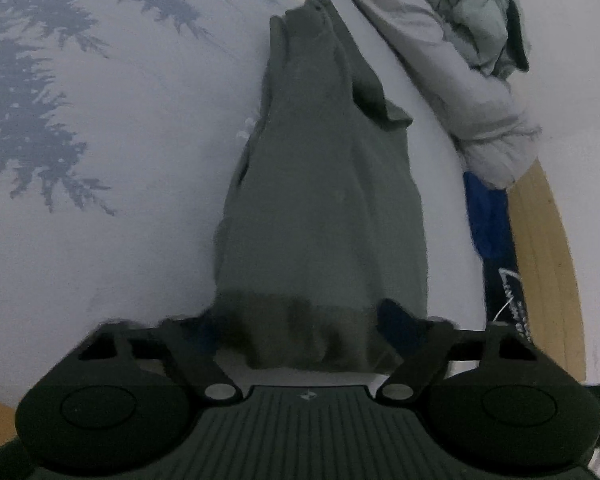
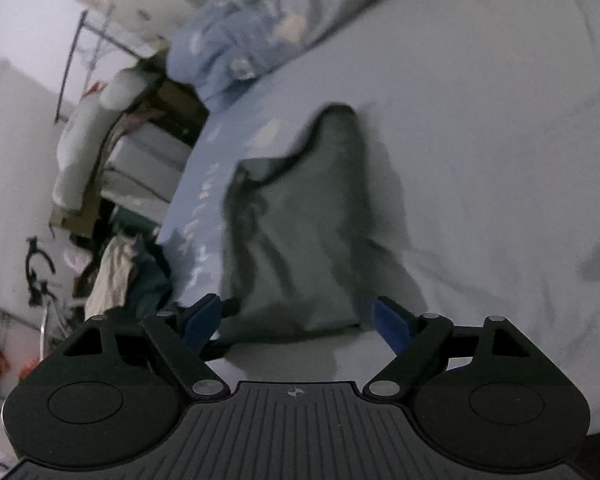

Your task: Fold clothes

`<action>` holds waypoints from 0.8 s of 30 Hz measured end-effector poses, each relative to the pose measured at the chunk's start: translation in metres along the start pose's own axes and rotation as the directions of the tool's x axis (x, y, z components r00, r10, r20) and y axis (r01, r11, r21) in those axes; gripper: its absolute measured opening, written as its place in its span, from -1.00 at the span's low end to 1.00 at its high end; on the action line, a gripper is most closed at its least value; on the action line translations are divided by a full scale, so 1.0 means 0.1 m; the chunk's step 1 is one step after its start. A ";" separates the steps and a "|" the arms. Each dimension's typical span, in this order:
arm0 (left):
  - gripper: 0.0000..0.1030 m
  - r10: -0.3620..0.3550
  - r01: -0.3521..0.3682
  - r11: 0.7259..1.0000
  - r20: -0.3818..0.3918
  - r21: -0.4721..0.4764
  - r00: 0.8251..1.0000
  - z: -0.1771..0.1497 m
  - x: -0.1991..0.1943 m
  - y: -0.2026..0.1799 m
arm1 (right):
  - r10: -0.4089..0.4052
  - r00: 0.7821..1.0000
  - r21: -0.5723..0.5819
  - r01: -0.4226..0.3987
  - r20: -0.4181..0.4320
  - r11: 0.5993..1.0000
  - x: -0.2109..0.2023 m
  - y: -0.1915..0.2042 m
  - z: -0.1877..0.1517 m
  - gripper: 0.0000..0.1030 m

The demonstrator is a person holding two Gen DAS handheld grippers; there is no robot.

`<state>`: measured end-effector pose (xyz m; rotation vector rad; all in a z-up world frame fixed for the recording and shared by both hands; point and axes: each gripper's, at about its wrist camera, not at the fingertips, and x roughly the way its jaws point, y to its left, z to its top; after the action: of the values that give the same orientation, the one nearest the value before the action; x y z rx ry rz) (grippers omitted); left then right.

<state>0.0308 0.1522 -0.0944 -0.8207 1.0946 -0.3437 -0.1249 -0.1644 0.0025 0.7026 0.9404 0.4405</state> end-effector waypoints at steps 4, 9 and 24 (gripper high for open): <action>-0.41 -0.005 0.005 1.000 -0.012 -0.011 1.000 -0.04 -0.01 0.07 | -0.013 0.999 0.030 0.014 -0.030 0.999 0.49 -0.29 -0.12 0.65; -0.52 -0.038 0.038 0.999 -0.007 -0.024 0.999 -0.07 -0.05 0.12 | 0.035 0.999 0.061 -0.033 -0.023 0.998 0.81 -0.41 -0.22 0.64; -0.60 -0.147 0.149 0.985 0.039 -0.081 0.988 -0.13 -0.21 0.16 | 0.102 0.995 0.225 -0.100 0.005 0.969 1.04 -0.53 -0.21 -0.55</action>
<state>0.0079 0.1703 -0.0957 -0.9824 1.0248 -0.4091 -0.0859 -0.1295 -0.1036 0.9591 0.9723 0.4297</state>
